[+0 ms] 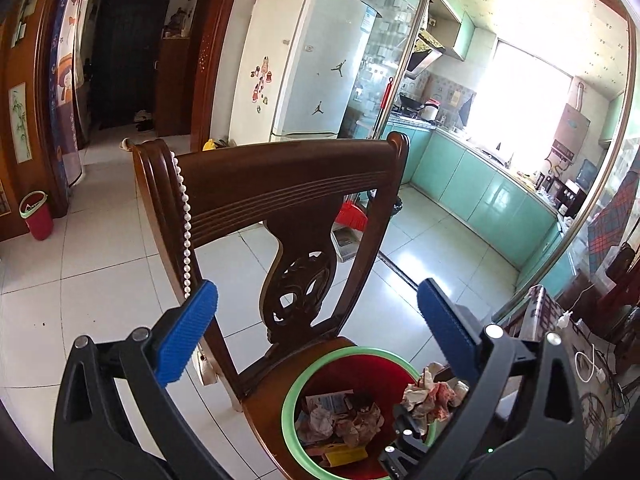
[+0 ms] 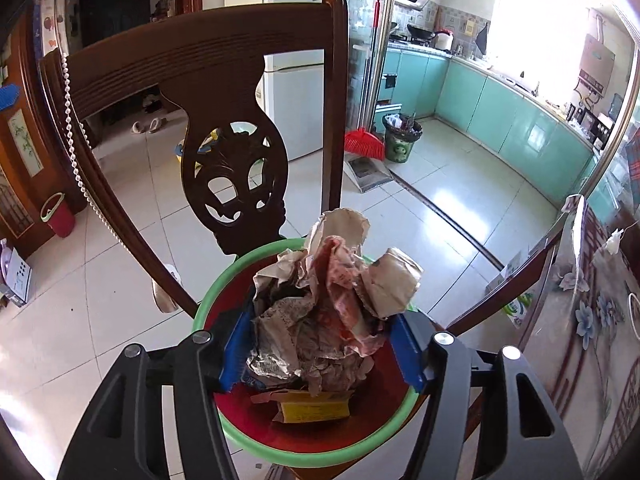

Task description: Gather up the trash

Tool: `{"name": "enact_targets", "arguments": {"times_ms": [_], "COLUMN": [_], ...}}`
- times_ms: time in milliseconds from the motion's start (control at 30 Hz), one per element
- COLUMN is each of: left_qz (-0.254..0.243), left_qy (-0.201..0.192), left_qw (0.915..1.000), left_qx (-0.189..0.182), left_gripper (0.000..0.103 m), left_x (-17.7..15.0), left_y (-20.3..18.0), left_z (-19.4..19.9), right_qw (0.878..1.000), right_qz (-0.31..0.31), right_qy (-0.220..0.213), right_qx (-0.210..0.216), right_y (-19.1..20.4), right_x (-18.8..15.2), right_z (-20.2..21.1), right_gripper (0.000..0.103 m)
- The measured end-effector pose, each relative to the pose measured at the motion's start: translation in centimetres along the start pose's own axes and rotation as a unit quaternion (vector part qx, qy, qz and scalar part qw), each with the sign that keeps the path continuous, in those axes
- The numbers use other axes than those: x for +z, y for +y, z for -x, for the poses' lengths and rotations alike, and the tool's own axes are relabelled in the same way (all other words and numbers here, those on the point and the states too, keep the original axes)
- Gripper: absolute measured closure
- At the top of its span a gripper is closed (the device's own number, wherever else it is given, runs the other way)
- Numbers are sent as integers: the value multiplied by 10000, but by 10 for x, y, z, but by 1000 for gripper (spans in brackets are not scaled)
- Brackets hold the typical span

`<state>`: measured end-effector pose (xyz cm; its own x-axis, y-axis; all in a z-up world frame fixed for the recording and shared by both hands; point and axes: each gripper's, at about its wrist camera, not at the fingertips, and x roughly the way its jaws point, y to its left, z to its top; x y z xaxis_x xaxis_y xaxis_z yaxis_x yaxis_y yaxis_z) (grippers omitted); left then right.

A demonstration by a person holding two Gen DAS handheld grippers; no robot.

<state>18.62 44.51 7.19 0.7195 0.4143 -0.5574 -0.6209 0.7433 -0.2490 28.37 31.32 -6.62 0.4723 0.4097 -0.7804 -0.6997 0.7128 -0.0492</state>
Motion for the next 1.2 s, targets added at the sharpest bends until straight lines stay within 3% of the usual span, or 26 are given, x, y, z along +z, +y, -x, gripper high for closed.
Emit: {"name": "enact_targets", "arguments": {"times_ms": [100,133,433,733,867,1067,1200], "left_qz": [-16,-23,-368,-962,-1421,-1972,-2149], "left_qy": [-7,-12,-96,-34,-115,-241,-128], "left_qw": [10000,10000,9992,9944,9874,9744,9653], "left_qx": [-14,-18,-106,-436,-687,-1053,-1480], "left_gripper": [5,5,5,5,5,5,5], "left_x": [-1,-2,-7,-25,-42,-78,-108], "left_y": [-3,-4,-27,-65,-101,-157,-184], "left_z": [1,1,11,30,55,95,119], "right_qw": [9998,9998,9989,9944,9884,9744,9634], "right_qz": [77,77,-82,-613,-951,-1246,-1388], "right_qy": [-67,-105,-326,-609,-841,-1090,-1293], "right_qx": [-143,-165,-329,-607,-828,-1520,-1896], "right_y": [1,0,-21,-68,-100,-143,-164], "right_x": [0,0,-8,-49,-79,-130,-167], "right_z": [3,6,54,132,184,255,304], "right_gripper": [10,7,7,7,7,7,7]}}
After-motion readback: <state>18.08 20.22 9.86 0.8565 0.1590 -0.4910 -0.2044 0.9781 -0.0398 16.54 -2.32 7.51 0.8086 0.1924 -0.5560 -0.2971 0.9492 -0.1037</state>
